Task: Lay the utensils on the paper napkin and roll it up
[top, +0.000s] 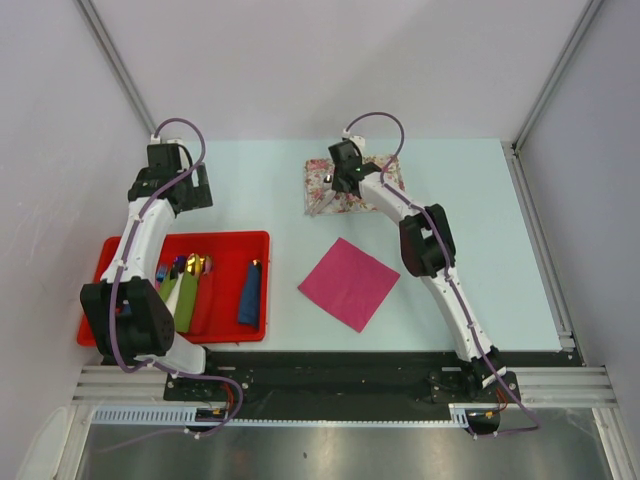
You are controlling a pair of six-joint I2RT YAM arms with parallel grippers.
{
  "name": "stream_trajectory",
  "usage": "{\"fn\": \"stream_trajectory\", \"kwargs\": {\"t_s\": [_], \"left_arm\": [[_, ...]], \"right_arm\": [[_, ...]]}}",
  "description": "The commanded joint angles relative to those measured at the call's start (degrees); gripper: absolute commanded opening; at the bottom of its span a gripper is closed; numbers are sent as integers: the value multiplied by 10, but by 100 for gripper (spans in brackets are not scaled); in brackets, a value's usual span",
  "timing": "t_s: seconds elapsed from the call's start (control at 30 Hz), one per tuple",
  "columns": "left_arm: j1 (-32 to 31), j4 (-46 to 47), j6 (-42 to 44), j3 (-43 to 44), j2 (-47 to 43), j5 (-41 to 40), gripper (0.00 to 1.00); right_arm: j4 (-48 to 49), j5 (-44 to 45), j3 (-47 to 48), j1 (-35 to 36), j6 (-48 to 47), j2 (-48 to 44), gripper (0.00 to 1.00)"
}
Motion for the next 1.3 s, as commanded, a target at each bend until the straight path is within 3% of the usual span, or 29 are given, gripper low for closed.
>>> {"fn": "stream_trajectory", "kwargs": {"t_s": [0.0,0.57,0.73,0.77,0.8,0.9,1.27], "left_arm": [[7,11,3,8,-3,0,100],[7,11,-2,14,4,9,100],[8,10,-1,18,10,12,100],[7,10,-1,18,10,12,100],[8,10,-1,18,11,12,100],[8,11,0,18,14,11,100],[7,14,3,11,10,8,100]], "right_arm": [[-86,-28,-23,-6,-12,3,24],[-115,-122,-3,-40,-54,-13,9],[-136,-97,26,-30,-70,-9,6],[-139,-92,27,-31,-69,-8,8],[-140,-88,27,-29,-68,-8,19],[-141,-75,28,-27,-62,-3,28],[-154,-30,65,3,-67,34,36]]}}
